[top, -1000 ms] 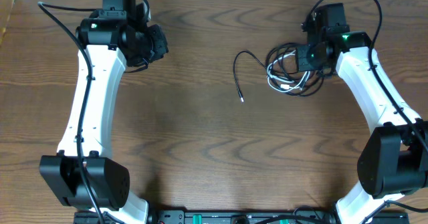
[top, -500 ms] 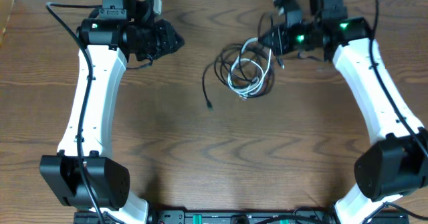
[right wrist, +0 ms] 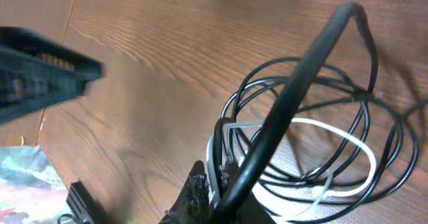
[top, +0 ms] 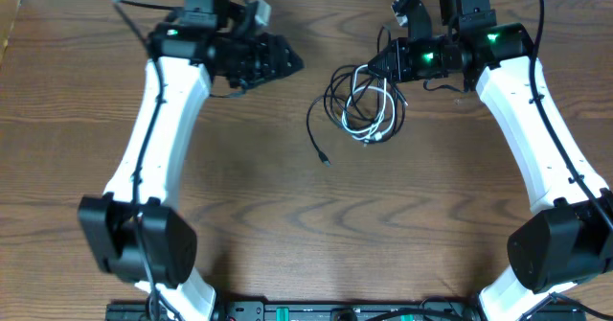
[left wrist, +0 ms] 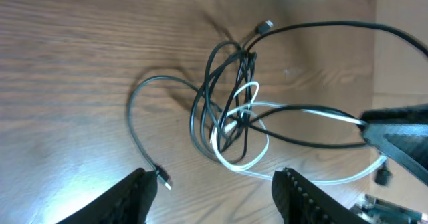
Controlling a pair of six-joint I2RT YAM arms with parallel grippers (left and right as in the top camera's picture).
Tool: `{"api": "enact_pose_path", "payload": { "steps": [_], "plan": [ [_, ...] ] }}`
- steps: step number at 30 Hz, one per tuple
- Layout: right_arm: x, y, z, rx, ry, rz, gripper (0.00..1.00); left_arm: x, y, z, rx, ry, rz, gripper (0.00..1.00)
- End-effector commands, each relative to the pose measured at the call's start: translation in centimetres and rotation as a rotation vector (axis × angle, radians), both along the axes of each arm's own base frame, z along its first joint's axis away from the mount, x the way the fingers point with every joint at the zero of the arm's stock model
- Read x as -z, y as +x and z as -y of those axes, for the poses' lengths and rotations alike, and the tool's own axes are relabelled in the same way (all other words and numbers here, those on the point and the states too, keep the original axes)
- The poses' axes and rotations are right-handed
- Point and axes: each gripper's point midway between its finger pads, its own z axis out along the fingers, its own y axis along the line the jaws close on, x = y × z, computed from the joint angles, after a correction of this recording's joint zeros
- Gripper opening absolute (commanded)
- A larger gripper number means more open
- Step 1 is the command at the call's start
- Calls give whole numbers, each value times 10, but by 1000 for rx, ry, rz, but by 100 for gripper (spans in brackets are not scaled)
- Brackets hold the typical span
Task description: Untangle cables
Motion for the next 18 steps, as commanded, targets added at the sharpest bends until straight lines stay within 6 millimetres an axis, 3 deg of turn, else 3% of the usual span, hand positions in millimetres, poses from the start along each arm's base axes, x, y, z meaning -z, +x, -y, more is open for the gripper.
{"api": "enact_pose_path", "payload": {
  "steps": [1, 9, 13, 18],
  "plan": [
    [-4, -7, -5, -15, 28, -19, 1, 28, 4, 18, 51, -1, -37, 63],
    [-1, -11, -2, -31, 13, -29, 1, 58, 4, 57, 171, -1, -31, 67],
    [-1, -12, -2, -36, 14, -26, 1, 65, -4, 83, 268, -89, -45, 67],
    [0, -12, -2, -36, 13, -30, 1, 76, -7, 96, 319, -105, -44, 67]
  ]
}}
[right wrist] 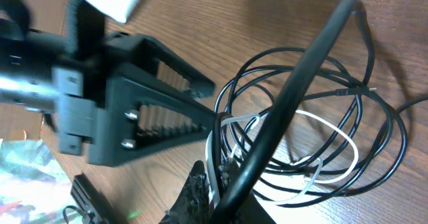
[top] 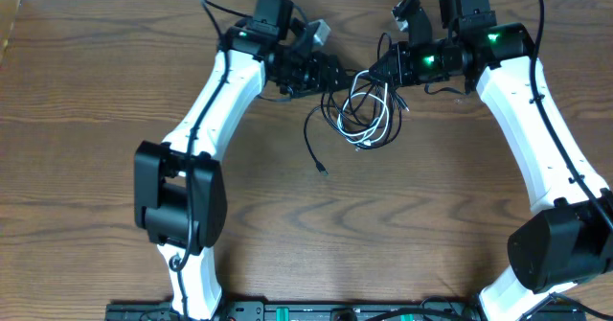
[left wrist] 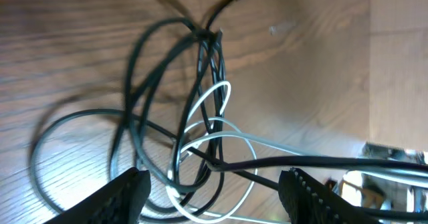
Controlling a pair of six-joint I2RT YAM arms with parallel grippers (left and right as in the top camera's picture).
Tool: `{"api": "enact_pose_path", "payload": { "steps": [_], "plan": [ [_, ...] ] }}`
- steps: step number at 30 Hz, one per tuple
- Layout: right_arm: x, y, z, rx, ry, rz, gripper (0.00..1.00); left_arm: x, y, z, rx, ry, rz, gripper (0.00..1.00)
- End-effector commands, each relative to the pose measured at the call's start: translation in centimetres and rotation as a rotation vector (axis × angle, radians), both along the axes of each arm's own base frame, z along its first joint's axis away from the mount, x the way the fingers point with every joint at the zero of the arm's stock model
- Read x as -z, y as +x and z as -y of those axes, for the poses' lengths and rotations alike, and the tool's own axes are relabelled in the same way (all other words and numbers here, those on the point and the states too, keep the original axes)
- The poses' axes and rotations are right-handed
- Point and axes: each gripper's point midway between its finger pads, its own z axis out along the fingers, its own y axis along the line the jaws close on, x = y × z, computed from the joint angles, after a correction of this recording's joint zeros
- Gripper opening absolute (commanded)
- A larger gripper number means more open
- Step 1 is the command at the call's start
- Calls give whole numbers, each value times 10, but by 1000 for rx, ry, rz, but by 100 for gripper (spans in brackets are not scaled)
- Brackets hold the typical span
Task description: Untangle cables
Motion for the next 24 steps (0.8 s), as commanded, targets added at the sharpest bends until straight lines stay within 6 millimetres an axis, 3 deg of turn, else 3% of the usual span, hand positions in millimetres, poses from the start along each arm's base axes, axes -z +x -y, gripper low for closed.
{"api": "enact_pose_path", "payload": {
  "steps": [1, 4, 12, 15, 18, 19, 20, 24],
  "plan": [
    [-5, -4, -4, -28, 24, 6, 1, 6, -6, 10, 63, -35, -1, 67],
    [-5, -5, -4, -31, 27, 4, 1, 15, -6, 13, 65, -16, -3, 67],
    [-9, -9, -9, -57, 58, -3, 1, 59, -9, 16, 64, 45, -85, 66],
    [-11, -11, -11, -77, 72, 3, 1, 71, -9, 16, 64, 56, -108, 60],
    [-7, -11, -8, -64, 51, -6, 1, 74, -9, 15, 63, 57, -115, 30],
    [-2, -9, -1, -25, 19, -21, 1, 74, -9, 15, 61, 57, -115, 13],
    [4, -5, 9, 40, -24, -47, 1, 73, -8, 14, 52, 56, -119, 8],
    [18, 2, 39, 181, -117, -100, 1, 77, -1, 2, -18, 107, -133, 8]
  ]
}}
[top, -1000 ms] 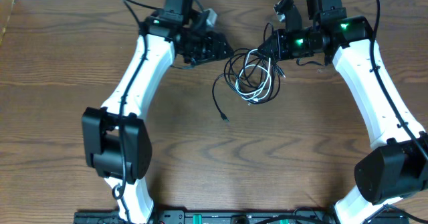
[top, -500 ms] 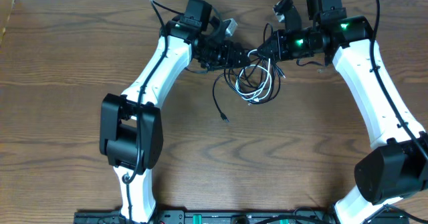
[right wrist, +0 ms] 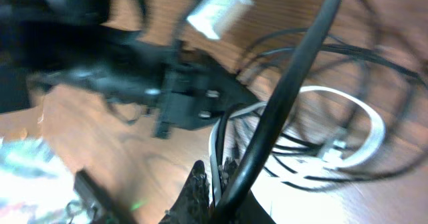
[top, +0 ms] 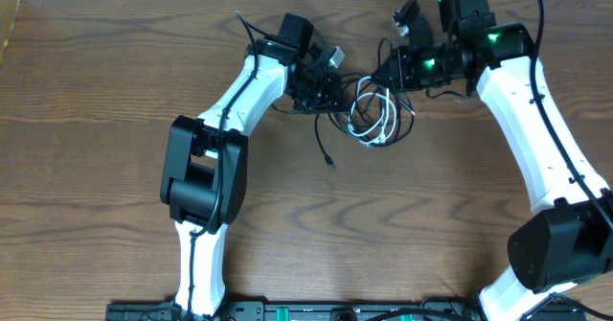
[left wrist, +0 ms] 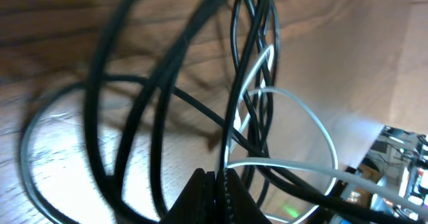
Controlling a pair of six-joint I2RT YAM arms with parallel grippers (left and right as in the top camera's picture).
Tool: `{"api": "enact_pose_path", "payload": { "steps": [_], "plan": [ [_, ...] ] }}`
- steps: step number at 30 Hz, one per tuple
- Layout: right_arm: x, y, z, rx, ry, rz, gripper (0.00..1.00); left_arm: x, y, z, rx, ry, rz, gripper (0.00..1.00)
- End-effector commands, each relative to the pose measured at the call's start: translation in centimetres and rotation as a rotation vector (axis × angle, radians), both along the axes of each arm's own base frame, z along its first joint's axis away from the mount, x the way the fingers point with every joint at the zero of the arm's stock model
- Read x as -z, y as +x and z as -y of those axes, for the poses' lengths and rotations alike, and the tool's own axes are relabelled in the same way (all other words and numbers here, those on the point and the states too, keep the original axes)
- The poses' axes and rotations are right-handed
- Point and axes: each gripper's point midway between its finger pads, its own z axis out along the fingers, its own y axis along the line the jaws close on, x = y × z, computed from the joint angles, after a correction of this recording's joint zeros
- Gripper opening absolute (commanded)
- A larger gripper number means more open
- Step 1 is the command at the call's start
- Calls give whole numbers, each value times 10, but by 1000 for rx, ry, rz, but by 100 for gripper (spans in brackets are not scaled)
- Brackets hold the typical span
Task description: Untangle cables
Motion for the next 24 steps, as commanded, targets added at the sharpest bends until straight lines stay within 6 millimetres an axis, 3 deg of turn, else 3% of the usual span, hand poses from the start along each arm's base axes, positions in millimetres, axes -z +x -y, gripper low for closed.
{"api": "enact_pose_path", "payload": {
  "steps": [1, 8, 11, 13, 18, 24],
  "plan": [
    [5, 9, 28, 121, -61, -24, 1, 7, 10, -19, -88, 80, -10, 8],
    [9, 5, 39, 89, -92, -20, 5, 13, 21, -35, -135, 135, 13, 8],
    [12, 5, 40, 73, -124, -4, 15, 13, 18, -32, -128, 135, 4, 8],
    [11, 5, 39, 71, -123, 0, 16, 11, 14, -25, -112, 122, 1, 9],
    [12, 7, 40, 75, -136, 6, 25, 13, 3, -1, -56, 119, 15, 48],
    [12, 6, 41, 76, -140, 3, 36, 24, -3, 24, -25, 120, 29, 54]
  ]
}}
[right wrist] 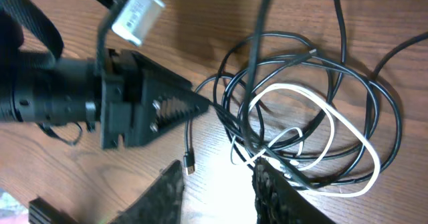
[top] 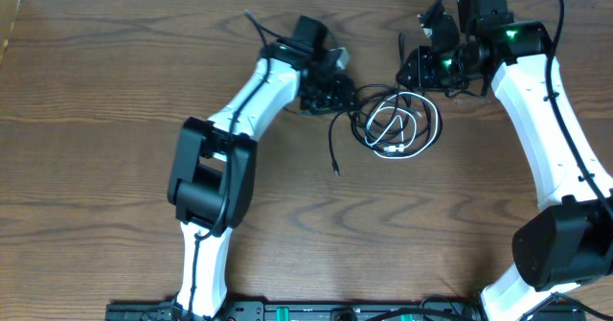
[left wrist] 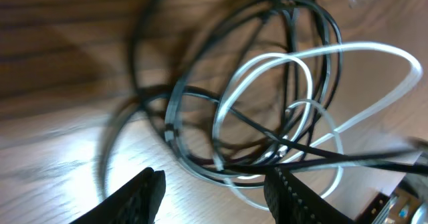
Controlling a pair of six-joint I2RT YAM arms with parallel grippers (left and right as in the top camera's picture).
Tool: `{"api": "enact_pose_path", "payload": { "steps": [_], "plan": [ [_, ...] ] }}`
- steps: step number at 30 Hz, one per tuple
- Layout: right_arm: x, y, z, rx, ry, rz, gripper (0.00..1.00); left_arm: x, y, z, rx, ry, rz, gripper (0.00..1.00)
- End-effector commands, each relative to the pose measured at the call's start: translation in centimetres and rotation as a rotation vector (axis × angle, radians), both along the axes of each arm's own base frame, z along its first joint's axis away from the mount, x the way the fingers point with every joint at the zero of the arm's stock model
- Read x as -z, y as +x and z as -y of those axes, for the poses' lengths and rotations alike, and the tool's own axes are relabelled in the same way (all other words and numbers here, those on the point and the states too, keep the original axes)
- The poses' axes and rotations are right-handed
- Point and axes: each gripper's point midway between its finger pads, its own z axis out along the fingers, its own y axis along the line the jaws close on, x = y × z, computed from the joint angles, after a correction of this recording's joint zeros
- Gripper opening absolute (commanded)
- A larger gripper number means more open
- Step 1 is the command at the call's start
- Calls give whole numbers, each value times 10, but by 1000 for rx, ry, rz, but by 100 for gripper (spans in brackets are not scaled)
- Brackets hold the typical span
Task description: Untangle cables
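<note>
A tangle of black cables (top: pixel 381 120) and a white cable (top: pixel 421 129) lies on the table at the back centre. One black end with a plug (top: pixel 337 171) trails toward the front. My left gripper (top: pixel 350 97) stands open at the tangle's left edge; in its wrist view the left gripper (left wrist: pixel 214 184) has the black loops (left wrist: pixel 177 117) and white cable (left wrist: pixel 314 53) just ahead. My right gripper (top: pixel 410 70) is open above the tangle's back side. In its wrist view the right gripper (right wrist: pixel 217 177) is above the plug (right wrist: pixel 189 164), with the white cable (right wrist: pixel 348 134) to the right.
The brown wooden table (top: pixel 115 168) carries only the cables. Its back edge runs close behind both grippers. The arms' bases and a black rail (top: pixel 335 311) are at the front edge.
Both grippers were shut on cable strands and are now open. The tangle lies a little further right and flatter on the table. The right gripper has drawn up and to the right.
At first the right gripper held the tangle's back side while the left gripper stood open far to the left. The left gripper then stood open at the tangle, then shut on strands. Now both are open and the tangle lies loose, shifted right.
</note>
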Motion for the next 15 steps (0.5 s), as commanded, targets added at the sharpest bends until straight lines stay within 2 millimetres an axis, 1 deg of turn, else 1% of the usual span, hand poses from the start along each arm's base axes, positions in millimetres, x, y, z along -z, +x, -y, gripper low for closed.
{"api": "enact_pose_path", "payload": {
  "steps": [1, 5, 8, 13, 15],
  "plan": [
    [-2, -2, -2, -16, -10, 11, 38, 19, -6, 8, -3, 29, -32, 54],
    [-1, -2, -2, -27, -18, 19, 47, 35, -11, 16, 15, 37, -52, 54],
    [-1, -2, -2, -39, -23, 26, 56, 42, -12, 23, 29, 34, -44, 54],
    [1, -2, 2, -35, -47, 25, 59, 42, -18, 33, 53, 33, -35, 53],
    [2, -3, 4, -31, -58, 20, 59, 47, -23, 32, 55, 78, -37, 49]
  ]
}}
